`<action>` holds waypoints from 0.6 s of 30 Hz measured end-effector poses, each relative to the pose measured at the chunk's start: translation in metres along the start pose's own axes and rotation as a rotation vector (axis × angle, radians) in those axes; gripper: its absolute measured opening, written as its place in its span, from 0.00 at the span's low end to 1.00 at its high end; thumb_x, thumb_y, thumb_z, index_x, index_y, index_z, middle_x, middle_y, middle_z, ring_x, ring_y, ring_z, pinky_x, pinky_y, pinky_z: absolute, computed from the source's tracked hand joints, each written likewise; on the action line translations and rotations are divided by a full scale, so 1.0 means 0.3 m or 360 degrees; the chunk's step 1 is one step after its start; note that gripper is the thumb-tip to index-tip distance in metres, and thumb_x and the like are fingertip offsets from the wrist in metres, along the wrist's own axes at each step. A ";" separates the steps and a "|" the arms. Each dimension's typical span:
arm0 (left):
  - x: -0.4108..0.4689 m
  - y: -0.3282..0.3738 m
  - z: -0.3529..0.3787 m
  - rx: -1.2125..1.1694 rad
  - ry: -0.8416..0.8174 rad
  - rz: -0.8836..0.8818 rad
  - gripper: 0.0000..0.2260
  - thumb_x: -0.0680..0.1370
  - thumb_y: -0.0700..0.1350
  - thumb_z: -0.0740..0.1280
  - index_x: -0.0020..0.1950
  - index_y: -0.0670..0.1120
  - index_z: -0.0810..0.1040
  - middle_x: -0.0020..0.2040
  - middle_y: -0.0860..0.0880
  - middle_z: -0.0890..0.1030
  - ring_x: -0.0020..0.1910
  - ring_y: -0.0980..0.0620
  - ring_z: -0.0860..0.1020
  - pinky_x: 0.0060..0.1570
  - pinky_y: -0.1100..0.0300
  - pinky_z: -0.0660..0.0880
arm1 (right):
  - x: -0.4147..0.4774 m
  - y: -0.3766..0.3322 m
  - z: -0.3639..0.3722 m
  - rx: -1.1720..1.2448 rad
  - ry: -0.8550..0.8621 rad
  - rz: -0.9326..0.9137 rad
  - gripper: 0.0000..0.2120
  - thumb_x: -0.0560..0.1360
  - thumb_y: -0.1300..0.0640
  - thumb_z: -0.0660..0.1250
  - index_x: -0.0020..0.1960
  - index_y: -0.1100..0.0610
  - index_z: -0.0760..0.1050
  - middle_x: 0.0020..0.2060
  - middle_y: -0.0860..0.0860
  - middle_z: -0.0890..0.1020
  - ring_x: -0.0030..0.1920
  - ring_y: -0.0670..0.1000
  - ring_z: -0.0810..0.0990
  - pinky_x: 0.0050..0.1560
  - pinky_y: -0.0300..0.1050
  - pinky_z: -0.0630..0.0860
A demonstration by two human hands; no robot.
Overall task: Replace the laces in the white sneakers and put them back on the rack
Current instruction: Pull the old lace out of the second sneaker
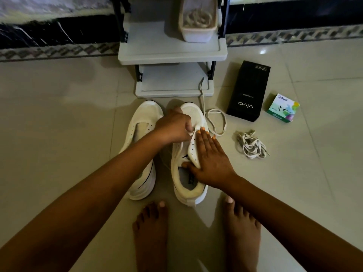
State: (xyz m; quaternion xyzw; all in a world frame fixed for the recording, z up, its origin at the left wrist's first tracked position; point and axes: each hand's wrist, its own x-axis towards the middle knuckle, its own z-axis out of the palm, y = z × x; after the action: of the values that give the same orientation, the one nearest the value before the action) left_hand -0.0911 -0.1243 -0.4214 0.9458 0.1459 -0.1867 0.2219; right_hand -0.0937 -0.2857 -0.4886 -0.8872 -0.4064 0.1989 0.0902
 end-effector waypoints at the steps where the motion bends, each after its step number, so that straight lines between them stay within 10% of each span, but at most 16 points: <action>1: 0.000 -0.006 0.005 0.0088 0.0082 -0.0026 0.10 0.71 0.46 0.72 0.52 0.49 0.80 0.62 0.48 0.70 0.60 0.48 0.71 0.52 0.58 0.70 | -0.001 0.000 0.000 0.0004 0.0004 0.0004 0.49 0.65 0.27 0.34 0.73 0.59 0.30 0.76 0.56 0.38 0.76 0.52 0.37 0.72 0.44 0.33; 7: 0.017 0.018 0.049 0.0402 0.0312 -0.0057 0.09 0.75 0.48 0.68 0.53 0.47 0.81 0.55 0.48 0.79 0.56 0.46 0.76 0.48 0.55 0.73 | -0.004 -0.002 -0.002 0.0008 -0.0013 0.0023 0.49 0.64 0.27 0.33 0.74 0.58 0.29 0.76 0.56 0.37 0.76 0.51 0.36 0.73 0.44 0.34; 14: -0.026 0.031 -0.004 -0.0673 -0.0064 -0.0031 0.07 0.74 0.42 0.71 0.47 0.39 0.81 0.48 0.45 0.82 0.47 0.50 0.78 0.49 0.60 0.71 | -0.003 -0.006 -0.011 -0.0004 -0.0006 -0.0006 0.48 0.65 0.28 0.34 0.75 0.59 0.32 0.76 0.57 0.38 0.76 0.53 0.37 0.72 0.45 0.34; 18: -0.016 0.016 0.037 -0.0044 0.0048 0.0020 0.19 0.73 0.44 0.71 0.63 0.46 0.75 0.60 0.46 0.75 0.58 0.47 0.74 0.54 0.56 0.71 | -0.002 -0.007 -0.011 -0.0013 -0.0050 0.0013 0.48 0.66 0.28 0.35 0.75 0.58 0.31 0.76 0.56 0.37 0.76 0.52 0.36 0.72 0.44 0.33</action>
State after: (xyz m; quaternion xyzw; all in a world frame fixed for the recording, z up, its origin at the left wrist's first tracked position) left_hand -0.0968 -0.1346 -0.4270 0.9463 0.1460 -0.1690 0.2339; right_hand -0.0940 -0.2847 -0.4849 -0.8860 -0.4049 0.2116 0.0792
